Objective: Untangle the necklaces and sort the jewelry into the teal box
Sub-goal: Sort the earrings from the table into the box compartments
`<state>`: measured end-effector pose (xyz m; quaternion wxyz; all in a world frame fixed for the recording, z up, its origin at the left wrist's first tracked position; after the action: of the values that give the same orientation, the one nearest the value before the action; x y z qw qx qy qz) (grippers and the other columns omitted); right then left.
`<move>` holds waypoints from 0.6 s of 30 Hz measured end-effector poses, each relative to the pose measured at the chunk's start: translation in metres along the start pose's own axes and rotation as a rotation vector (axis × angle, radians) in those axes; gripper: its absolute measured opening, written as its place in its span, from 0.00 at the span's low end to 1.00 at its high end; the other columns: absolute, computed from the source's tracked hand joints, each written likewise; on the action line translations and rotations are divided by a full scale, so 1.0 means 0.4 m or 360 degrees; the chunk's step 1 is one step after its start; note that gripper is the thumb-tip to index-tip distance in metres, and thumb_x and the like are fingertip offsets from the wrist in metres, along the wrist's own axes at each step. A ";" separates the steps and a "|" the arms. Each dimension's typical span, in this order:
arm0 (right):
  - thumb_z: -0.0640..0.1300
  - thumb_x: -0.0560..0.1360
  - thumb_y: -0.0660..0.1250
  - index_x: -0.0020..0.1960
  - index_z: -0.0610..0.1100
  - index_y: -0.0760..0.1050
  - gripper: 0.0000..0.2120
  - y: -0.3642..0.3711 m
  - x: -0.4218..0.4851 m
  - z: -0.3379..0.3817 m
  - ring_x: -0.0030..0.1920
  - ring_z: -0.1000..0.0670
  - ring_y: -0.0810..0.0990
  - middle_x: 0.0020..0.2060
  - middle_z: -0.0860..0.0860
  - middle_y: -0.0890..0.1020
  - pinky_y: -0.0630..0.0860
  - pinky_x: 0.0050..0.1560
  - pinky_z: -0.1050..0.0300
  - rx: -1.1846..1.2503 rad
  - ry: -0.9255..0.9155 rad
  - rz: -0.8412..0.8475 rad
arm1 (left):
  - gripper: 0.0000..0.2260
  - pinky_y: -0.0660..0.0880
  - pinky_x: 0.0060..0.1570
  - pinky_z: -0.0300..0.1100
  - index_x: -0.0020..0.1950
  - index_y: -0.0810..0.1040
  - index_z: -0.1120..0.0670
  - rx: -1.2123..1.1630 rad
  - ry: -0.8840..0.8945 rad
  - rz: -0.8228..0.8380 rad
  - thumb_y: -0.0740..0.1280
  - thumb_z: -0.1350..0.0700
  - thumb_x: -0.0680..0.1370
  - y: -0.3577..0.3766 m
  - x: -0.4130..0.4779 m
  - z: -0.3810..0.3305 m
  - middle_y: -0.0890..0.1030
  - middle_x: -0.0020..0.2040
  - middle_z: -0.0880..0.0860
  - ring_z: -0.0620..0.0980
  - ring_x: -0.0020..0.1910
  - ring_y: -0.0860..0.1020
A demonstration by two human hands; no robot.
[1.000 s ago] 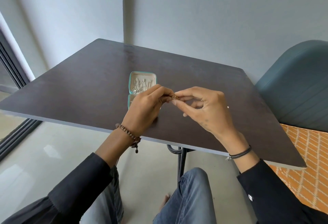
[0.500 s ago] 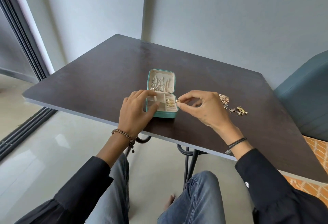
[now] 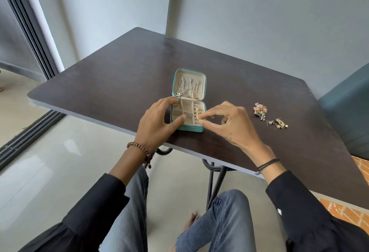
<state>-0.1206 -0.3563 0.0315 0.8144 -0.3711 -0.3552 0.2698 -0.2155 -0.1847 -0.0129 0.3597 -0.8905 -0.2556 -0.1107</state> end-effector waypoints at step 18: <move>0.47 0.80 0.69 0.57 0.54 0.83 0.08 0.026 0.012 0.083 0.45 0.55 0.76 0.49 0.56 0.82 0.77 0.43 0.54 -0.0579 0.0030 0.0188 | 0.20 0.66 0.50 0.26 0.66 0.76 0.51 -0.0080 -0.0033 0.0036 0.70 0.45 0.77 -0.009 -0.004 -0.003 0.74 0.70 0.45 0.41 0.62 0.73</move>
<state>-0.1454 -0.3330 0.0406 0.7200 -0.5349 -0.3680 0.2451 -0.2189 -0.1839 -0.0106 0.3359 -0.9032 -0.2464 -0.1036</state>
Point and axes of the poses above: each hand's wrist, its own x-axis towards the middle knuckle, its own y-axis out of the palm, z = x × y, the point moved 8 cm from there along x, towards the middle knuckle
